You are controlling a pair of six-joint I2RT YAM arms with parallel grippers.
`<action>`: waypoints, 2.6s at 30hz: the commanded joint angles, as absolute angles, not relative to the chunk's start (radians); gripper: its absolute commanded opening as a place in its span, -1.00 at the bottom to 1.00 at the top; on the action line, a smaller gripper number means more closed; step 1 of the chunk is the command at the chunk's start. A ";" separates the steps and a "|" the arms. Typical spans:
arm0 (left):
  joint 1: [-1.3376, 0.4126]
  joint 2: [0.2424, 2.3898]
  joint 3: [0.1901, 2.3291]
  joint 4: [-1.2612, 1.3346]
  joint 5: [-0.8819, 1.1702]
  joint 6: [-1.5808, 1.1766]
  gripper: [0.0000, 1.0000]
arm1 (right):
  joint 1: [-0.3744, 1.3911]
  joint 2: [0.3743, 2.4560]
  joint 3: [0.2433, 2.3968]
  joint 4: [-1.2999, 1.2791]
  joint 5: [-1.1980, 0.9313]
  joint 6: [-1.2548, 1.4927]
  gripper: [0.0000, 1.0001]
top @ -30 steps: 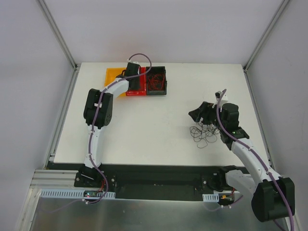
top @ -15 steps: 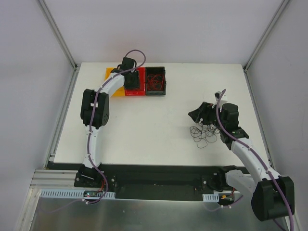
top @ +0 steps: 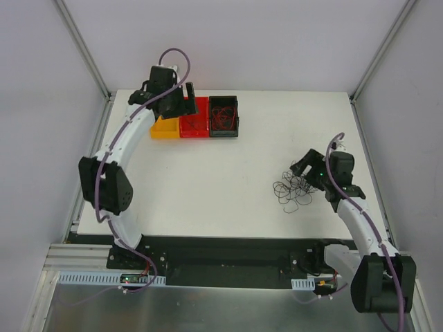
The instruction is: Untangle the cables
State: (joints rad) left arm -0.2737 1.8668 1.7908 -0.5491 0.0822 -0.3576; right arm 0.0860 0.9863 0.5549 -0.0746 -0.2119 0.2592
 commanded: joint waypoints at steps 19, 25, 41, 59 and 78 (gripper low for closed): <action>-0.541 1.433 1.411 -0.488 0.403 -0.183 0.47 | 0.349 1.209 0.514 -0.012 -0.345 0.329 -0.38; -0.580 1.477 1.404 -0.479 0.451 -0.186 0.27 | 0.601 1.256 0.572 0.051 -0.314 0.399 -0.59; -0.696 1.575 1.393 -0.474 0.433 -0.178 0.25 | 0.376 0.887 0.601 -0.356 -0.067 0.123 0.59; -0.713 1.516 1.347 -0.436 0.310 -0.173 0.46 | 0.624 1.310 0.623 0.126 -0.436 0.351 -0.54; -0.742 1.575 1.106 -0.152 0.341 -0.586 0.09 | 0.448 1.028 0.483 -0.005 -0.411 0.308 -0.13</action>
